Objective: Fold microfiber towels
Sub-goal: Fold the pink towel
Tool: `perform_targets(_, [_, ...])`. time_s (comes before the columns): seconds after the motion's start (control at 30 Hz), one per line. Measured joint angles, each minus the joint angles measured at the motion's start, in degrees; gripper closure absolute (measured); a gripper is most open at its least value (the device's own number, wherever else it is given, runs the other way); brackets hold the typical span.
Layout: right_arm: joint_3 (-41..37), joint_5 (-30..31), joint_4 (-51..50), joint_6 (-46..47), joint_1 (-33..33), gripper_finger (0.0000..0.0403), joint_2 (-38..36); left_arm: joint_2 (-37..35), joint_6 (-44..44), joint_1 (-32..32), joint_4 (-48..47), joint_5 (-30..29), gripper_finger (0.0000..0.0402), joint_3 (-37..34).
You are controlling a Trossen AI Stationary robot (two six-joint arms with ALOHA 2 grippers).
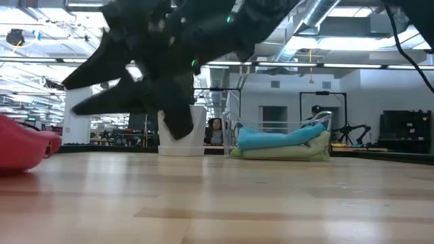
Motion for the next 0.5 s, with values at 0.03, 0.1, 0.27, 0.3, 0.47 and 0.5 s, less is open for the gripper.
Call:
perform_targets(0.03, [-0.1,1.0,-0.3,-0.3,0.2,0.0191,0.4,0.0,0.1,0.0,0.0,0.0,0.0401,0.0])
perform_targets(0.1, [-0.5,2.3,-1.6,-0.3,0.3,0.0191,0.5,0.0,0.6,0.0,-0.2,0.0,0.0401,0.0])
perform_targets(0.27, [-0.5,1.8,-2.5,0.1,0.8,0.0191,0.4,0.0,0.6,0.0,-1.2,0.5,0.0401,0.0])
perform_targets(0.3, [-0.6,1.8,-2.6,0.1,1.0,0.0191,0.5,0.0,0.6,0.0,-1.2,0.5,0.0401,0.0])
perform_targets(0.47, [-0.5,1.3,-0.4,0.3,2.1,0.0191,0.5,0.0,-0.3,0.0,-1.3,2.5,0.0401,0.0])
perform_targets(0.5, [-0.5,1.4,-0.6,0.3,2.2,0.0191,0.5,0.0,-0.5,0.0,-1.3,2.6,0.0401,0.0])
